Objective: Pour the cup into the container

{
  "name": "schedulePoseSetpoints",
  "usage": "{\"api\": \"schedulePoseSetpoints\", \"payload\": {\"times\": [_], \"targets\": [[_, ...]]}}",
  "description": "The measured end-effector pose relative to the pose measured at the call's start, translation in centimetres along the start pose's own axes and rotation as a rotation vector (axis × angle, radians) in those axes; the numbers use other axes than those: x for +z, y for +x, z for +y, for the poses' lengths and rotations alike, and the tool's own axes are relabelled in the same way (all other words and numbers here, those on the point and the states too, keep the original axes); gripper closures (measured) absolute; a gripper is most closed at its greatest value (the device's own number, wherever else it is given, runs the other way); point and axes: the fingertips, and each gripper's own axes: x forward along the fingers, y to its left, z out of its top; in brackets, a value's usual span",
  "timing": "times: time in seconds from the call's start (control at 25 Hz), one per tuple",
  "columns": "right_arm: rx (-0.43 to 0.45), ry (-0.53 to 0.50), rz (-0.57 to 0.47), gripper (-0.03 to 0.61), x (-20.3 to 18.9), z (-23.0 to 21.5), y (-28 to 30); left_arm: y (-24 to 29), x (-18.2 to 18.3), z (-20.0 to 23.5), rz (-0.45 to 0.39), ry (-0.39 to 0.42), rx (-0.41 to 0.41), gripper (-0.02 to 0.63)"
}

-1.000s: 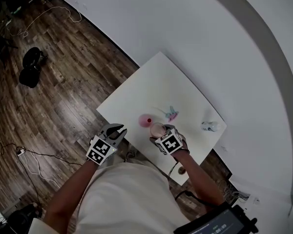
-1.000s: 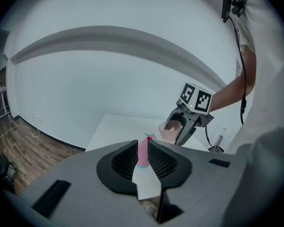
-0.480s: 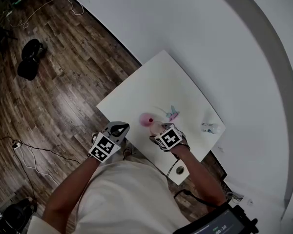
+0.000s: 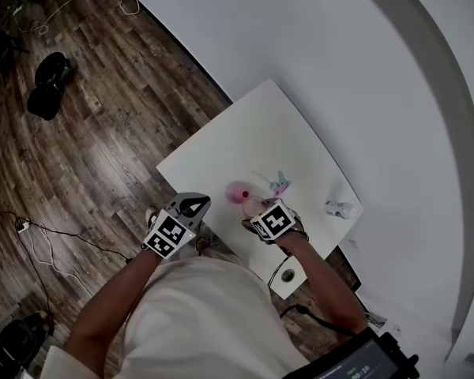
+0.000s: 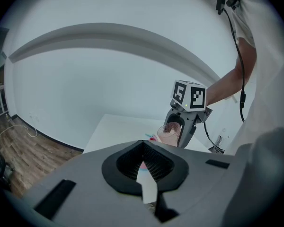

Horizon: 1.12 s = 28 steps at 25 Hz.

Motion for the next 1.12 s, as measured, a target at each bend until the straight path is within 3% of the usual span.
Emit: {"api": "schedulePoseSetpoints", "payload": {"times": [1.12], "targets": [[0.063, -0.037, 0.113, 0.207, -0.5, 1.2, -1.0, 0.0, -1.9, -0.1, 0.021, -0.026, 0.000, 0.603]]}}
